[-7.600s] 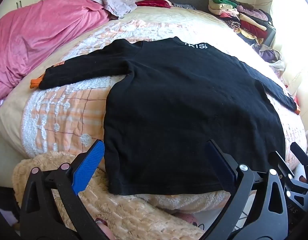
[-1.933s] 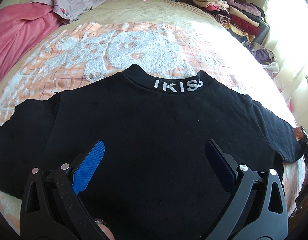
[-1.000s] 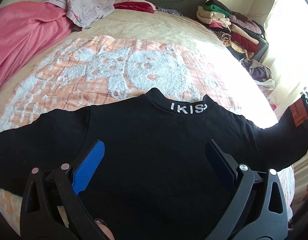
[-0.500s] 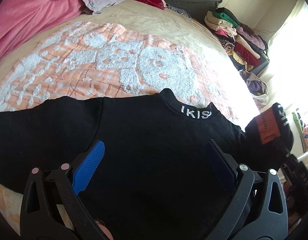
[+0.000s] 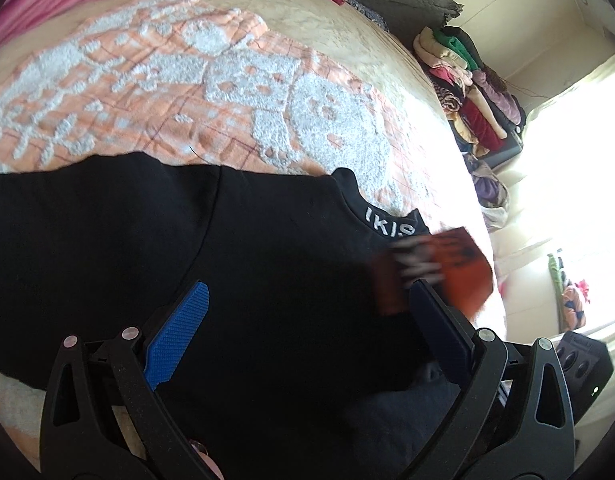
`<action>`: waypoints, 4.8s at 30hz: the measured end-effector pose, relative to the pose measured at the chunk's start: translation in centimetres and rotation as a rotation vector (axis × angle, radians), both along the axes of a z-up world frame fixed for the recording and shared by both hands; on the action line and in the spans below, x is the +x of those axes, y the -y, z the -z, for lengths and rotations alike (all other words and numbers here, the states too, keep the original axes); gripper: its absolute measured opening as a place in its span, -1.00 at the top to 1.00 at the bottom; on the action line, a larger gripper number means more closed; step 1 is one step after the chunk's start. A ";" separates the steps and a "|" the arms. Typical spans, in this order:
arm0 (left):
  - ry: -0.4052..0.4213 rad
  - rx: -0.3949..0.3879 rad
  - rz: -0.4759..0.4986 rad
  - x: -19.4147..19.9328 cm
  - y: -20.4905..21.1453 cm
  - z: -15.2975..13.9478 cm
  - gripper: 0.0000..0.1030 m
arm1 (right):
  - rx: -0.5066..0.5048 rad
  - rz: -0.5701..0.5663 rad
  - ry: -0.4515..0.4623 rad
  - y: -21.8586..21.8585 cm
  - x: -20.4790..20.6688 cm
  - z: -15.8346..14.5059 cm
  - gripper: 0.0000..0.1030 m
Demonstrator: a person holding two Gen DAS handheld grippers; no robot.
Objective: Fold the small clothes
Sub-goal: 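Lift the sleeve with the right gripper and carry it across the shirt back, then lay the orange cuff on the shirt back and open the right gripper, then move the left gripper to the orange cuff of the other sleeve, then grasp the orange cuff with the left gripper and lift the sleeve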
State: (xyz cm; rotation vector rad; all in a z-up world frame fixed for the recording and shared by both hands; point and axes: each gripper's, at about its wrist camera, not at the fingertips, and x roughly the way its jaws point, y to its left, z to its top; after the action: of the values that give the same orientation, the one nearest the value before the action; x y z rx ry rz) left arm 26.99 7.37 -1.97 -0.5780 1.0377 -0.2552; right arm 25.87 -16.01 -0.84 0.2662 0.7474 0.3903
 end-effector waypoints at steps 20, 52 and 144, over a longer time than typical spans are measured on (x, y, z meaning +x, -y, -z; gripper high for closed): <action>-0.084 -0.152 -0.016 0.5 -2.3 2.0 -0.83 | -0.051 0.094 -0.044 5.2 -2.9 1.3 -0.08; 0.121 0.280 0.045 -0.8 1.2 -1.8 0.23 | -0.150 0.207 -0.083 9.4 -2.5 2.2 -0.08; -0.034 0.231 -0.882 -13.1 -25.6 3.4 -0.34 | -0.238 -0.389 0.081 -20.8 -5.6 -1.5 -0.91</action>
State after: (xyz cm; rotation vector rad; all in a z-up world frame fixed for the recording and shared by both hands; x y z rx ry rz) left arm 13.85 33.02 -5.40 -0.7730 0.7455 0.6432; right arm 20.29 4.79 0.67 -0.1220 0.7574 0.6698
